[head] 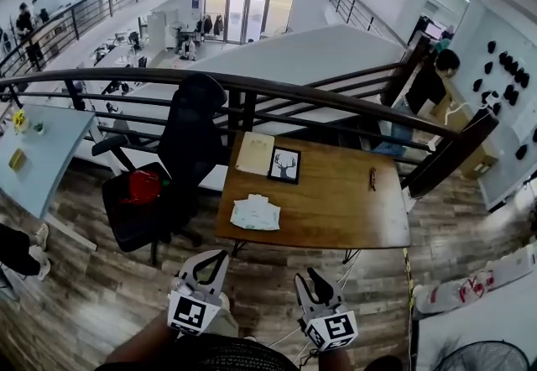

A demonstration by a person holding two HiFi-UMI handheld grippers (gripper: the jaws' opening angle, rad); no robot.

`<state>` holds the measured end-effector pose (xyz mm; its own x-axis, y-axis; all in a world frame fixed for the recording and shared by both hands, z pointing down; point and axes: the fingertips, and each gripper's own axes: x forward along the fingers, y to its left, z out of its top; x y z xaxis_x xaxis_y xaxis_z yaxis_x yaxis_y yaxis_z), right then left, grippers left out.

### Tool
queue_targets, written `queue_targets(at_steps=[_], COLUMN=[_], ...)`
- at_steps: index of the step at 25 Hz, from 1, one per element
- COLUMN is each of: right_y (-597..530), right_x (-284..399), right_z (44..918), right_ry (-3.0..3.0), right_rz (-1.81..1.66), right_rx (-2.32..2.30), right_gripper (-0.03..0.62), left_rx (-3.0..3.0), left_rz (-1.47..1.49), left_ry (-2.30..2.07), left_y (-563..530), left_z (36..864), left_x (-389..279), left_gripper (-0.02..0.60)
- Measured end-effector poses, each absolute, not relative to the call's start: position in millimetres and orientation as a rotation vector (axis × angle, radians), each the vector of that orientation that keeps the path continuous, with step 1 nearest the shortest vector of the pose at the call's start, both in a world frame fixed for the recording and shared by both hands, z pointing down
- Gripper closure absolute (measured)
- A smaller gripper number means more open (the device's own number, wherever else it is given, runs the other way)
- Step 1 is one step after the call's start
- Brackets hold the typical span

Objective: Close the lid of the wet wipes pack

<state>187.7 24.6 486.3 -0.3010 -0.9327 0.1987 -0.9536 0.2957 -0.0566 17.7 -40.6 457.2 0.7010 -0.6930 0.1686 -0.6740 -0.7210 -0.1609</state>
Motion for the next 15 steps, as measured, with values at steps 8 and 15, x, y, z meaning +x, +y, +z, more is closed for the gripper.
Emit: queue_targets(at_steps=[8, 15], right_y=[-17, -49], right_x=[188, 186], right_z=[489, 490], right_ry=[-2.41, -2.38], right_rz=[0.241, 0.276], right_rx=[1.779, 1.783], right_gripper=[0.467, 0.467], left_rx=[-2.827, -2.844], left_rz=[-0.337, -0.322], left_ry=[1.138, 1.167], left_y=[-90, -129], left_z=[462, 467], left_x=[18, 7], left_gripper=[0.554, 0.554])
